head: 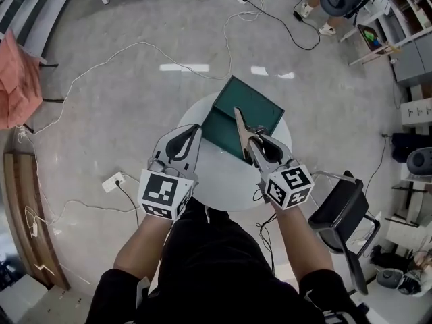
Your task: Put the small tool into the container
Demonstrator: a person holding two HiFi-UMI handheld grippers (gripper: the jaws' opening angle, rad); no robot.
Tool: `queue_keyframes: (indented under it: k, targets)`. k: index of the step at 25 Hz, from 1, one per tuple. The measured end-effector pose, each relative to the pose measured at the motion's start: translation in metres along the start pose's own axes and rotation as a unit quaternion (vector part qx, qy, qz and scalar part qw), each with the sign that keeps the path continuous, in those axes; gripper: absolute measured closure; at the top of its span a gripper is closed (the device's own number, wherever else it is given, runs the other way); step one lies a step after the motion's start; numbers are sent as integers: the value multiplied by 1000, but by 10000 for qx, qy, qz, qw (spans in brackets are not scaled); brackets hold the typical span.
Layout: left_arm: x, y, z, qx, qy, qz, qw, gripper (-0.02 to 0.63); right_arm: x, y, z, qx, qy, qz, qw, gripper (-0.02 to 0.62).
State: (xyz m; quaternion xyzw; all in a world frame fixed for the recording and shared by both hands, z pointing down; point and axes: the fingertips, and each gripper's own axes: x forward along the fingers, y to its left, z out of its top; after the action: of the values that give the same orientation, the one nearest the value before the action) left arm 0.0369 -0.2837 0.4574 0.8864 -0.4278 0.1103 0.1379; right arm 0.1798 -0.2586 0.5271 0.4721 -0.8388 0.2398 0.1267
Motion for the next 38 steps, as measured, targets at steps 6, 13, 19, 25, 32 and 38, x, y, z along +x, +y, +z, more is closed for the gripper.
queue_keyframes:
  k: [6,13,19,25,32,38]
  targets:
    - [2,18,-18,-225,123,127,9996,603,34,-20,-39,-292,659,-17,9974,503]
    - [-2,28,-41,-409,318,234,9984,603,65,-36,-89,-540,1538,44,9866,503]
    - [-2,32,-47,-432,368,196,9982,603,81,-37,-114,-538,1928,152,9796,503]
    - [0,36,-55,-486,430,157,9978,603,102,-39,-142,-643,2489,275,9660,502]
    - [-4,37,-64,-547,508,129,9971,603,119,-42,-160,-540,2815,280,9576,502]
    - [-5,37,-67,-563,535,90,9969,603,127,-42,-169,-587,3025,322,9508,502]
